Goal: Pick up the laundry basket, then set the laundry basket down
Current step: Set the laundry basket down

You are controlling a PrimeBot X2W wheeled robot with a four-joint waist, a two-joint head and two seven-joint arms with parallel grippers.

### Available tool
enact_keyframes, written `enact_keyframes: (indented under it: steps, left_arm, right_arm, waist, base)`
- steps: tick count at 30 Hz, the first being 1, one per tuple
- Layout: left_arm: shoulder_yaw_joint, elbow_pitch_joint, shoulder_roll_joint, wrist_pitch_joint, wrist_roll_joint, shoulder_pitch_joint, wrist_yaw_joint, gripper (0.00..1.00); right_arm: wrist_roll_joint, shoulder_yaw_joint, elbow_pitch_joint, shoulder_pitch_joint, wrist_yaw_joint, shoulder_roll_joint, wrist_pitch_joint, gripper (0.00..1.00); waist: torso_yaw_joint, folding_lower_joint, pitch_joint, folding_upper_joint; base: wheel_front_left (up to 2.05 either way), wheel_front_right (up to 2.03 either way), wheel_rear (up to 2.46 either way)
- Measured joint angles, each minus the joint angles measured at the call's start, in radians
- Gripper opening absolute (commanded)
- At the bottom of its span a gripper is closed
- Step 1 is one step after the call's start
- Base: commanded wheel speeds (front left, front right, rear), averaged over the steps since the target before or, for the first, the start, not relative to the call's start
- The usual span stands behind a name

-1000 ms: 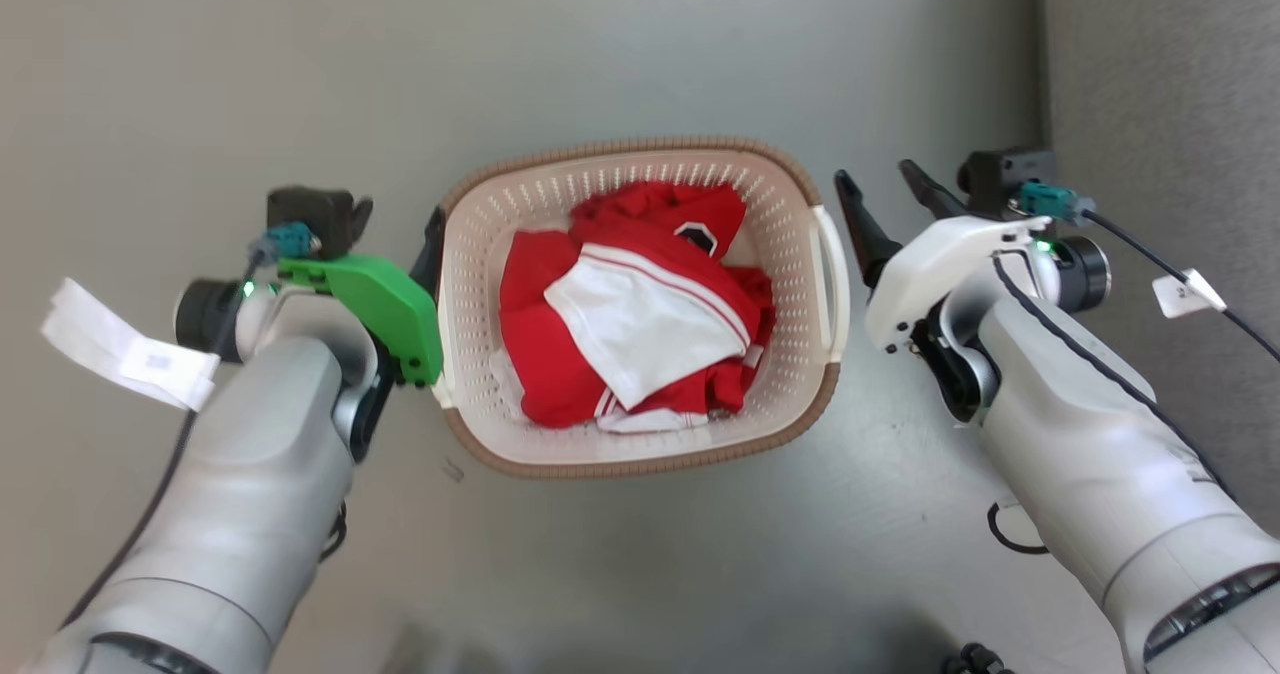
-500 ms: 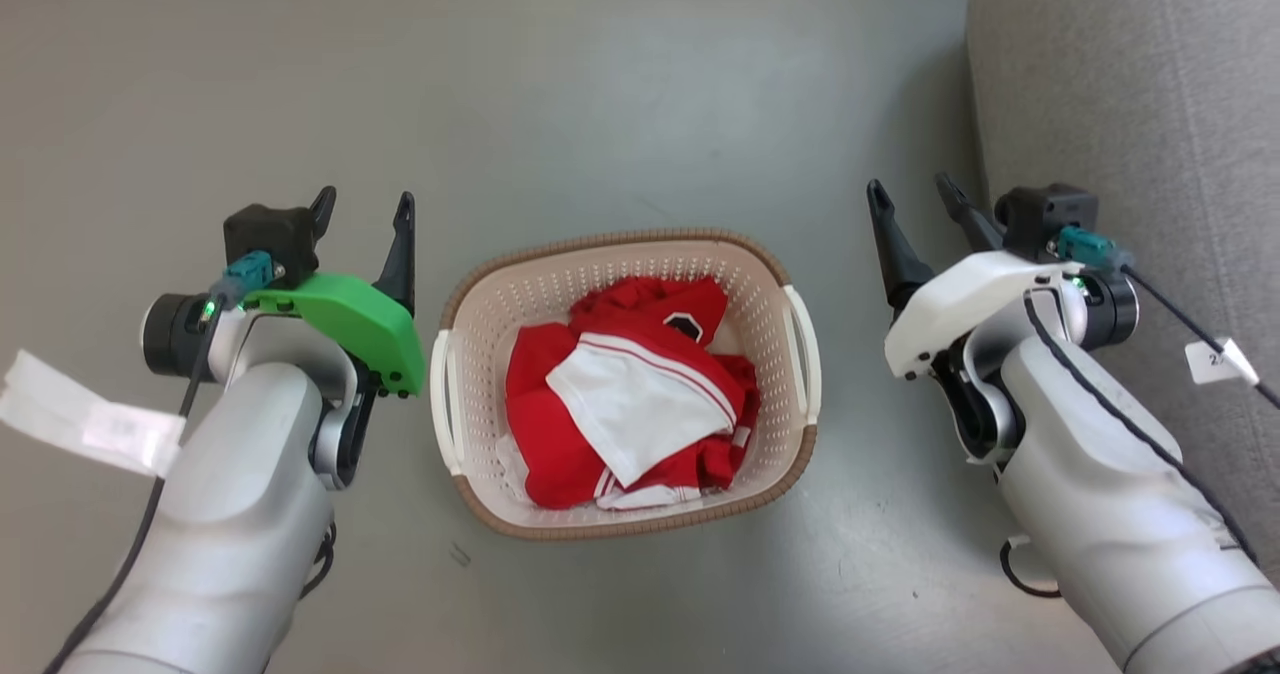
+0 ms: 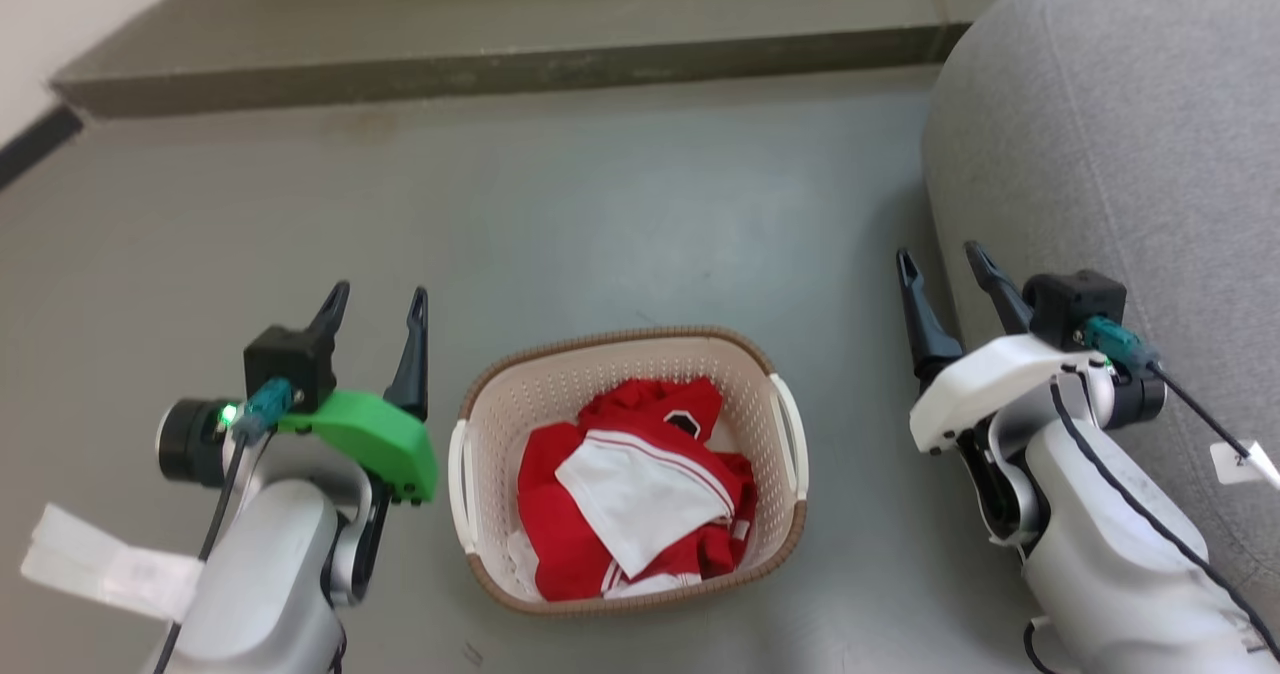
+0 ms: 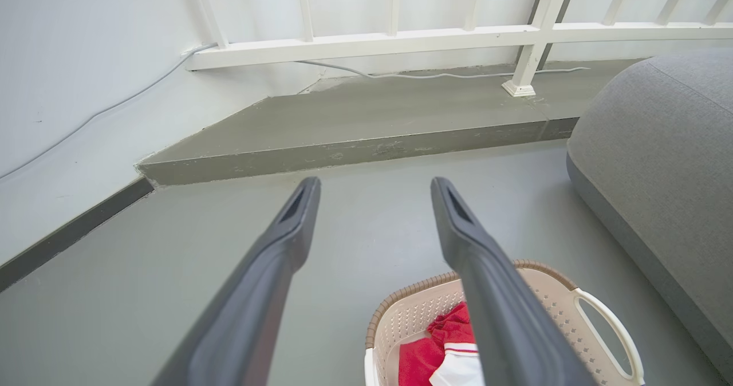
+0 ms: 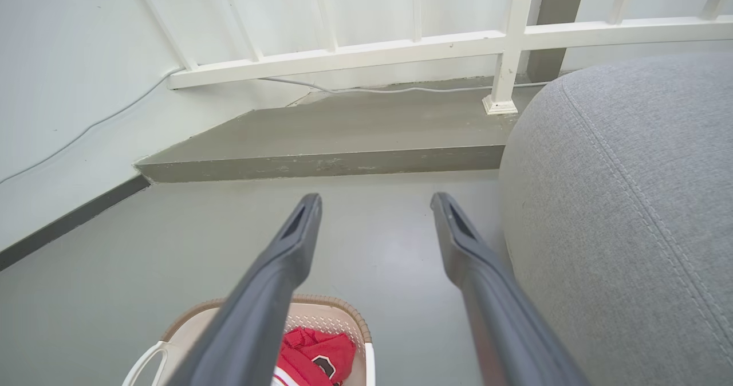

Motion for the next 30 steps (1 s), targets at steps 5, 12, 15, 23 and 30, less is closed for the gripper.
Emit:
enact_keyframes:
  steps: [5, 12, 15, 23, 30]
  left_arm:
    - [0.028, -0.067, 0.015, 0.0, 0.015, 0.093, 0.009, 1.0]
    - [0.053, -0.143, 0.017, 0.0, 0.046, 0.212, 0.018, 1.0]
    - [0.072, -0.179, 0.018, 0.0, 0.052, 0.257, 0.019, 1.0]
    - [0.145, -0.266, 0.016, 0.0, 0.091, 0.366, 0.019, 1.0]
    - [0.191, -0.307, -0.002, 0.0, 0.131, 0.458, 0.019, 1.0]
  right_arm:
    - [-0.017, -0.018, -0.049, 0.066, -0.01, -0.003, 0.0, 1.0]
    - [-0.049, -0.034, -0.114, 0.149, -0.02, -0.005, 0.0, 1.0]
    - [-0.063, -0.04, -0.141, 0.184, -0.026, -0.007, 0.0, 1.0]
    - [-0.083, -0.058, -0.2, 0.255, -0.03, -0.012, 0.0, 1.0]
    - [-0.099, -0.069, -0.238, 0.31, -0.036, -0.01, 0.0, 1.0]
  waist:
    - [-0.005, 0.0, -0.066, 0.0]
    - [-0.011, 0.0, -0.142, 0.0]
    - [-0.013, 0.0, -0.166, 0.0]
    - [-0.015, 0.0, -0.202, 0.0]
    - [-0.006, 0.0, -0.218, 0.0]
  base:
    - [0.0, 0.0, 0.0]
    - [0.0, 0.0, 0.0]
    - [0.0, 0.0, 0.0]
    - [0.0, 0.0, 0.0]
    - [0.0, 0.0, 0.0]
